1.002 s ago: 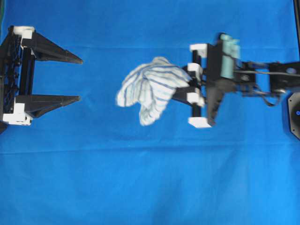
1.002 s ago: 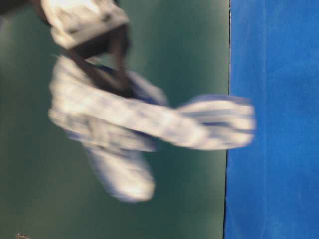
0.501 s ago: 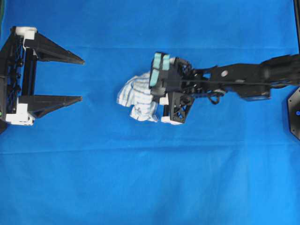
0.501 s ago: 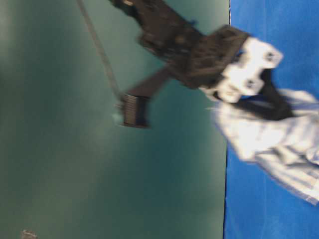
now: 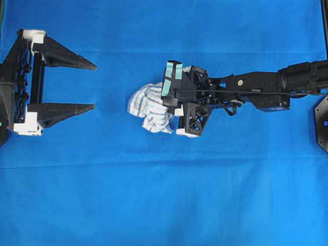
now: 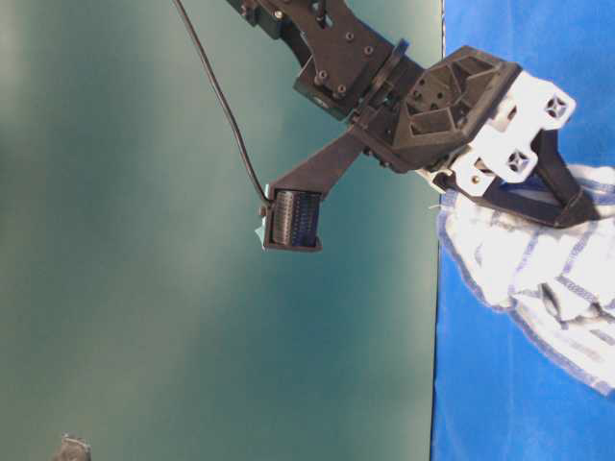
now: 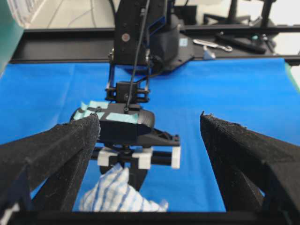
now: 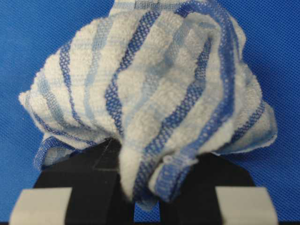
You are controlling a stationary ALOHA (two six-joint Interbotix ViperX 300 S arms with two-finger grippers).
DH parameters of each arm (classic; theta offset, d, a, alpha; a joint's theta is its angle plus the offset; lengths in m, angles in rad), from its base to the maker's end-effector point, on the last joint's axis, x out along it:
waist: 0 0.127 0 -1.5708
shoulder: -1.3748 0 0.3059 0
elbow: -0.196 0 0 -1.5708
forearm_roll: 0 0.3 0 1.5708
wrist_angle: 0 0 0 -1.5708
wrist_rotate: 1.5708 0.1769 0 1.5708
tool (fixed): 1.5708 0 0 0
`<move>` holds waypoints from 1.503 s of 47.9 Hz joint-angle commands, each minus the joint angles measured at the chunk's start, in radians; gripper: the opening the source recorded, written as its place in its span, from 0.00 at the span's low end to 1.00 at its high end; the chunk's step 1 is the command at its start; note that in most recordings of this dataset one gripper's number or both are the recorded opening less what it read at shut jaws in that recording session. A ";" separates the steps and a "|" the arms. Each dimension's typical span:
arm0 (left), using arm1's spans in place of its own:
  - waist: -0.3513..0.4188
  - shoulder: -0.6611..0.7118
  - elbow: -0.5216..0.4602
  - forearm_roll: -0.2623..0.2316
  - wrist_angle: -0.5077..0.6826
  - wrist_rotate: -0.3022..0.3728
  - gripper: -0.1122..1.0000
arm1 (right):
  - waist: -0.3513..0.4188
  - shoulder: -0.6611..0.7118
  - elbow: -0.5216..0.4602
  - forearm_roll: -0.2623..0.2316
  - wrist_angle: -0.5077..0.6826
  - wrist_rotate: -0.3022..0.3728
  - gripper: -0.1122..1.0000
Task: Hand over the towel.
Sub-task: 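Lower the towel with the right gripper onto the table center, then open the right gripper and withdraw it to the right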
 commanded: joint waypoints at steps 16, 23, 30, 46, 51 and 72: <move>0.003 -0.002 -0.012 0.000 -0.005 -0.002 0.93 | -0.003 -0.038 -0.018 0.005 0.031 0.005 0.67; 0.003 -0.002 -0.012 0.000 -0.003 -0.002 0.93 | -0.003 -0.112 -0.011 0.005 0.080 0.005 0.71; 0.003 -0.002 -0.011 0.000 -0.003 -0.002 0.93 | -0.003 -0.238 0.002 0.002 0.095 0.005 0.72; 0.003 -0.002 -0.009 0.000 -0.005 -0.002 0.93 | -0.003 -0.531 0.067 -0.035 0.008 -0.002 0.72; 0.003 -0.002 -0.009 0.000 -0.005 -0.003 0.93 | -0.002 -0.604 0.117 -0.040 -0.077 -0.002 0.72; 0.003 -0.005 -0.009 0.000 -0.005 -0.002 0.93 | -0.002 -0.680 0.199 -0.040 -0.209 -0.003 0.72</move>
